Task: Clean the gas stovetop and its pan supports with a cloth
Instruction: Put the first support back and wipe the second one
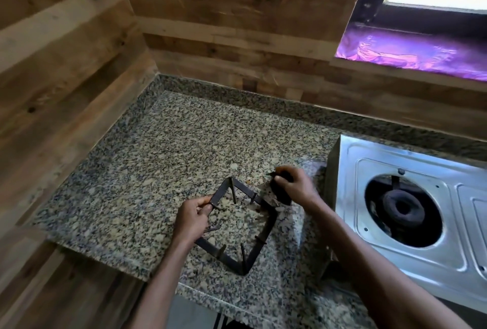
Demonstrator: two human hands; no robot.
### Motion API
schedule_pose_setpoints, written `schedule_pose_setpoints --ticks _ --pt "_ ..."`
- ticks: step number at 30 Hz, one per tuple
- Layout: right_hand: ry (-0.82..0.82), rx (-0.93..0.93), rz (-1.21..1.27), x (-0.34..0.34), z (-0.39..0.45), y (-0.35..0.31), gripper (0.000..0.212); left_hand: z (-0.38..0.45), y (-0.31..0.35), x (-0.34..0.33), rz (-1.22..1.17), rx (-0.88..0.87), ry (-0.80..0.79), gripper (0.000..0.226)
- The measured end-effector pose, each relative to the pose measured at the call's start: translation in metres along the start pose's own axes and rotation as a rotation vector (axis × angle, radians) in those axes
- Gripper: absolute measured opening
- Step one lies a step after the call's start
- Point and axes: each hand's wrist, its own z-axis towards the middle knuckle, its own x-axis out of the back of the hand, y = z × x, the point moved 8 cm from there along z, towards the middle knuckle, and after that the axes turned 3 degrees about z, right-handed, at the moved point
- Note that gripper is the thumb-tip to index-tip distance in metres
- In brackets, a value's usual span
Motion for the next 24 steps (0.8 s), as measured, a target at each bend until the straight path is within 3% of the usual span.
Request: schedule_pose_setpoints --ticks 3,5,7,9,12,18,21,24 --pt "-0.320 0.061 0.151 -0.034 -0.011 -0.033 0.052 -0.003 0.017 -0.011 0.033 -0.080 -0.057 0.031" --pt "-0.449 0.207 -0.094 -0.059 -0.018 -0.049 0.064 -0.004 0.024 -0.019 0.077 -0.121 -0.066 0.029" --pt "-0.398 0.333 -0.337 -0.068 -0.018 -0.049 0.072 -0.006 0.024 -0.024 0.078 -0.115 -0.070 0.029" --pt "-0.343 0.267 -0.316 -0.063 -0.018 -0.037 0.071 -0.008 0.019 -0.026 0.061 -0.099 -0.071 0.031" --pt "-0.286 0.195 -0.345 -0.056 -0.024 -0.016 0.045 -0.010 0.011 -0.026 0.031 -0.065 -0.066 0.032" --pt "-0.151 0.360 -0.478 -0.058 -0.031 -0.034 0.012 -0.012 0.012 -0.033 0.009 -0.058 -0.073 0.031" --pt "-0.193 0.528 -0.401 -0.067 -0.034 -0.059 0.015 -0.013 0.013 -0.032 0.009 -0.068 -0.078 0.030" --pt "-0.213 0.452 -0.442 -0.063 -0.032 -0.043 0.023 -0.016 0.005 -0.028 -0.024 -0.031 -0.056 0.029"
